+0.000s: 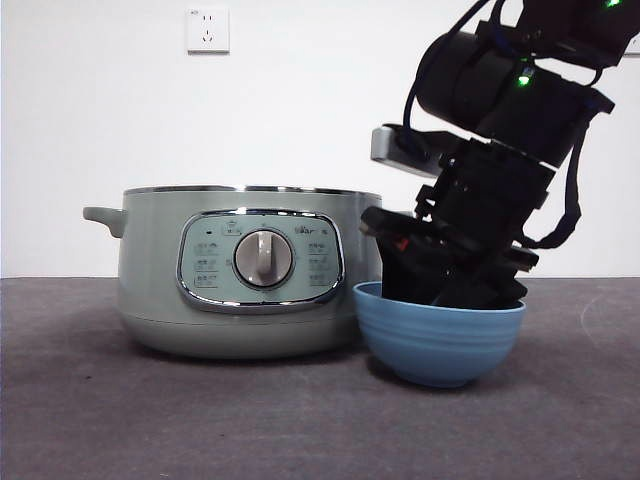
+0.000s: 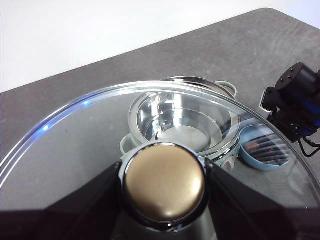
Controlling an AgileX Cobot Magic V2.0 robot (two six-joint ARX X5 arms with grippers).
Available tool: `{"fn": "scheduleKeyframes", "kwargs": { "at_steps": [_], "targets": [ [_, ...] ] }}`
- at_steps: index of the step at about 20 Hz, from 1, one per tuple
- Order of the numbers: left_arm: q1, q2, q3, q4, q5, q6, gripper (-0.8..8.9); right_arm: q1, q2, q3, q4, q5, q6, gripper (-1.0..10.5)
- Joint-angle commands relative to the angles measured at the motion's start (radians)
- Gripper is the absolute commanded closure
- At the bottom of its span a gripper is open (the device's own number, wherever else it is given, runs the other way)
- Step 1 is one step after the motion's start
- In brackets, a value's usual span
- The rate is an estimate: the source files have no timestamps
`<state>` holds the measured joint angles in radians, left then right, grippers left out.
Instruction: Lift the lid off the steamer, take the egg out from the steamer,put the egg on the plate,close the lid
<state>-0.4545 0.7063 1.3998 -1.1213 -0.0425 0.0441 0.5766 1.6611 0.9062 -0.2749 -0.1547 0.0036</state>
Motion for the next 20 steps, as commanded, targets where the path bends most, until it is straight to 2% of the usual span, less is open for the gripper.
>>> {"fn": "scheduleKeyframes", "kwargs": {
  "at_steps": [1,5,6,8,9,15,20],
  "targets": [
    [-0.002,-0.010,0.017,0.039,0.000,0.010,8.22,0.002,0.035,-0.011,0.004,-0.001,0.006,9.6],
    [-0.002,-0.010,0.017,0.027,0.000,0.010,8.22,0.017,0.040,-0.011,0.004,-0.002,0.002,9.3],
    [-0.002,-0.010,0.017,0.028,0.000,0.010,8.22,0.018,0.040,-0.011,0.005,-0.002,0.001,8.7],
    [-0.002,-0.010,0.017,0.027,0.000,0.010,8.22,0.027,0.040,-0.011,0.005,-0.002,0.001,6.1],
    [-0.002,-0.010,0.017,0.027,0.000,0.010,8.22,0.028,0.035,-0.011,0.005,-0.002,0.001,5.4],
    [-0.002,-0.010,0.017,0.028,0.000,0.010,8.22,0.028,-0.050,-0.006,0.002,-0.002,0.003,5.3],
    [-0.002,-0.006,0.017,0.060,0.047,0.010,8.22,0.027,-0.254,-0.006,-0.080,0.004,0.004,5.3]
  ]
}}
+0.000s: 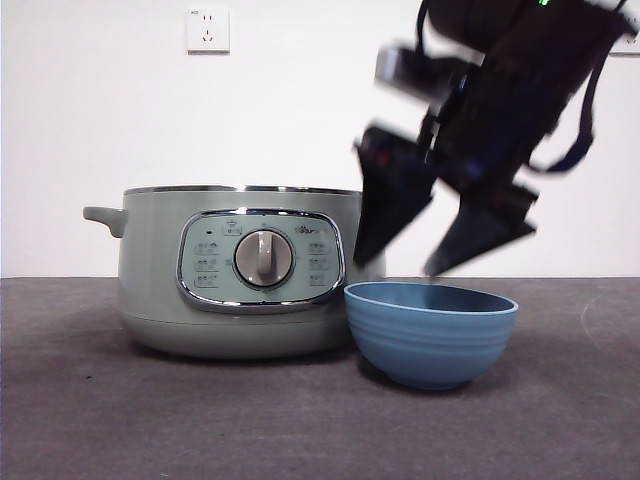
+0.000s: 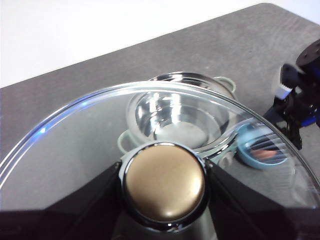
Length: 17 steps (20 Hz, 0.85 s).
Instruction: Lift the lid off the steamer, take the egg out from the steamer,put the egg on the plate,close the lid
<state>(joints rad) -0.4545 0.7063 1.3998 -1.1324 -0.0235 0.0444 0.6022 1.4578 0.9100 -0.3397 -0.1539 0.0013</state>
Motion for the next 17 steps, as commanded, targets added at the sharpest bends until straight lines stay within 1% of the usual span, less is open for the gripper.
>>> {"fn": "scheduleKeyframes", "kwargs": {
  "at_steps": [1,3,6,10,13,17],
  "targets": [
    [-0.003,0.000,0.017,0.092,0.039,0.009,8.22,0.002,-0.111,-0.010,-0.037,0.003,0.010,5.3],
    [-0.003,0.023,0.017,0.130,0.061,0.009,8.22,0.002,-0.228,-0.010,-0.072,0.003,0.012,5.3],
    [-0.004,0.089,0.017,0.183,0.105,0.011,8.22,0.002,-0.403,-0.009,-0.121,0.003,0.050,5.3],
    [-0.005,0.222,0.016,0.313,0.161,0.021,8.22,0.002,-0.620,-0.009,-0.198,0.003,0.093,5.3],
    [-0.005,0.339,0.016,0.410,0.165,0.035,8.22,0.002,-0.742,-0.008,-0.257,0.003,0.116,5.3],
    [-0.015,0.497,0.016,0.541,0.189,0.036,8.22,0.002,-0.827,-0.008,-0.283,0.003,0.140,5.3]
  ]
}}
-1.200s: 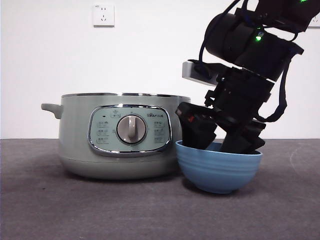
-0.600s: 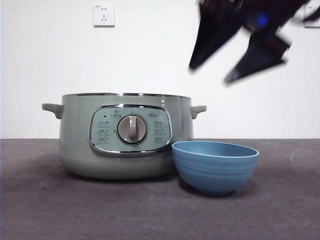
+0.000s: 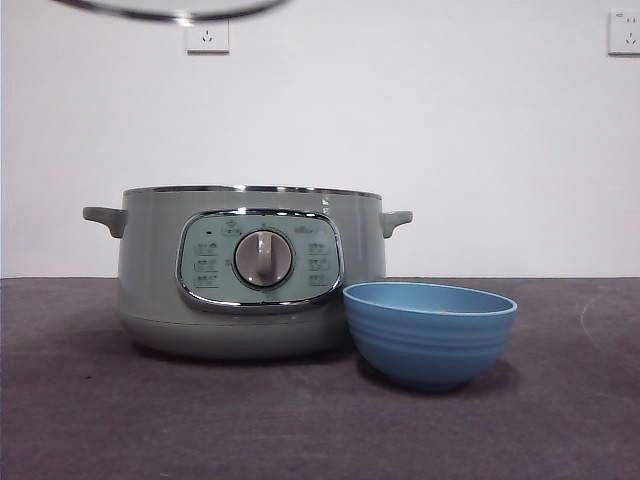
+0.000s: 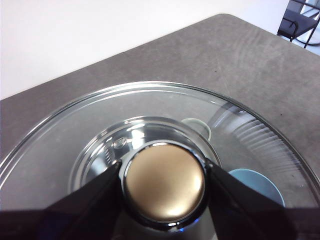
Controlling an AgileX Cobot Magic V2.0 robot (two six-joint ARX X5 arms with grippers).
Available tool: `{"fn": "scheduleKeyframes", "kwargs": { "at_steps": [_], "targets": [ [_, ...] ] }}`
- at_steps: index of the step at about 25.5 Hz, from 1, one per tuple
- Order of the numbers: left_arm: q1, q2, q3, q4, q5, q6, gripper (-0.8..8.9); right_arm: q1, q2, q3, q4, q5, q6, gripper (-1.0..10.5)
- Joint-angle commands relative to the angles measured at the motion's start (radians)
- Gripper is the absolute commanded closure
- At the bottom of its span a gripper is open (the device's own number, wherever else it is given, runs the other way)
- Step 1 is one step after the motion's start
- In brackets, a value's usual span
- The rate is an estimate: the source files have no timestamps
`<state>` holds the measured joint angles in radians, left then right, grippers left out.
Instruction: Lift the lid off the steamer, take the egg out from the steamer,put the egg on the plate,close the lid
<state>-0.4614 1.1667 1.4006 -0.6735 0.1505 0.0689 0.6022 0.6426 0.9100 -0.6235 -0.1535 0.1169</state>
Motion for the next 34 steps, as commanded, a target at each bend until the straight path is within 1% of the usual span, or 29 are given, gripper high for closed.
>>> {"fn": "scheduleKeyframes", "kwargs": {
  "at_steps": [1,3,9,16,24,34],
  "targets": [
    [-0.011,0.082,0.016,0.120,0.014,0.014,8.22,0.002,-0.022,-0.008,-0.002,0.003,0.026,5.3],
    [-0.017,0.158,0.016,0.171,0.014,0.014,8.22,0.002,-0.030,-0.008,-0.007,0.003,0.026,5.3],
    [-0.023,0.290,0.014,0.251,0.009,0.015,8.22,0.002,-0.029,-0.008,-0.011,0.003,0.026,5.3],
    [-0.023,0.388,0.014,0.337,0.007,0.018,8.22,0.002,-0.029,-0.008,-0.014,0.003,0.026,5.3],
    [-0.014,0.460,0.014,0.344,-0.019,0.037,8.22,0.002,-0.029,-0.008,-0.014,0.006,0.025,5.3],
    [-0.002,0.467,0.012,0.335,-0.018,0.039,8.22,0.002,-0.029,-0.008,-0.014,0.007,0.025,5.3]
  ]
}}
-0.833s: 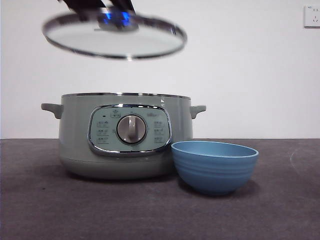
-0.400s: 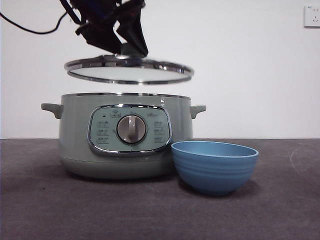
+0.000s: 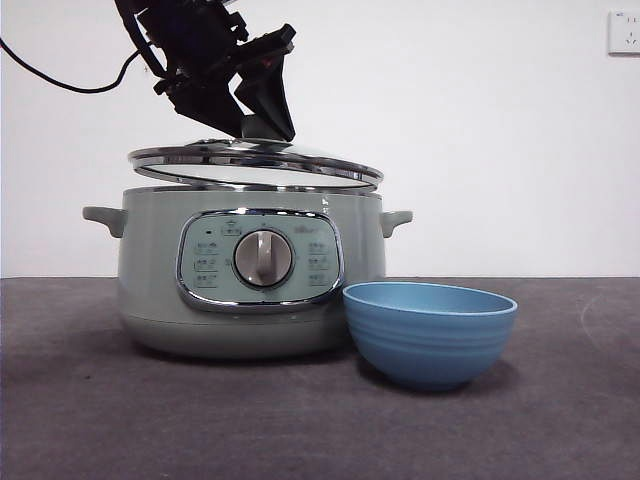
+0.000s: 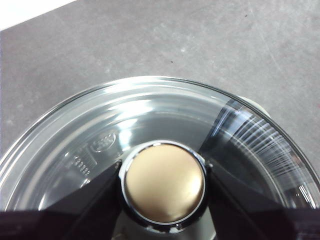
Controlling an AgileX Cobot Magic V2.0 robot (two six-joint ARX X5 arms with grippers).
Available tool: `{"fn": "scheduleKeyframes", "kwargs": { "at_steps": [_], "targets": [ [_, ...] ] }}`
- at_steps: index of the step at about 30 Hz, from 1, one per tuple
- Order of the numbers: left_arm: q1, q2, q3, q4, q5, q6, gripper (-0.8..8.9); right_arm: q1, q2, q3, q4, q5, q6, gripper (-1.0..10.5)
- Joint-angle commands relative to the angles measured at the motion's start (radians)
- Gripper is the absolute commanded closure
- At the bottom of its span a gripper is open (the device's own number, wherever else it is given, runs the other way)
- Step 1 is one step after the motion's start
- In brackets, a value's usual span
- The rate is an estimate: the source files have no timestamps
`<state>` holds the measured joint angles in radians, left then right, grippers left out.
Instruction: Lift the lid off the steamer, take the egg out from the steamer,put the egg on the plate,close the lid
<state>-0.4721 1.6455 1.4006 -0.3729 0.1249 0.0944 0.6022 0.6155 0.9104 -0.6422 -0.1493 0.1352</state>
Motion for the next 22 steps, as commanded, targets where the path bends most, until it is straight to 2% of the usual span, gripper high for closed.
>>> {"fn": "scheduleKeyframes", "kwargs": {
  "at_steps": [1,22],
  "targets": [
    [0.010,-0.012,0.012,0.033,0.008,0.015,8.22,0.002,-0.002,-0.008,0.005,0.003,0.006,5.3],
    [0.006,0.022,0.012,0.005,0.022,0.012,8.22,0.002,-0.002,-0.008,0.005,0.003,0.007,5.3]
  ]
}}
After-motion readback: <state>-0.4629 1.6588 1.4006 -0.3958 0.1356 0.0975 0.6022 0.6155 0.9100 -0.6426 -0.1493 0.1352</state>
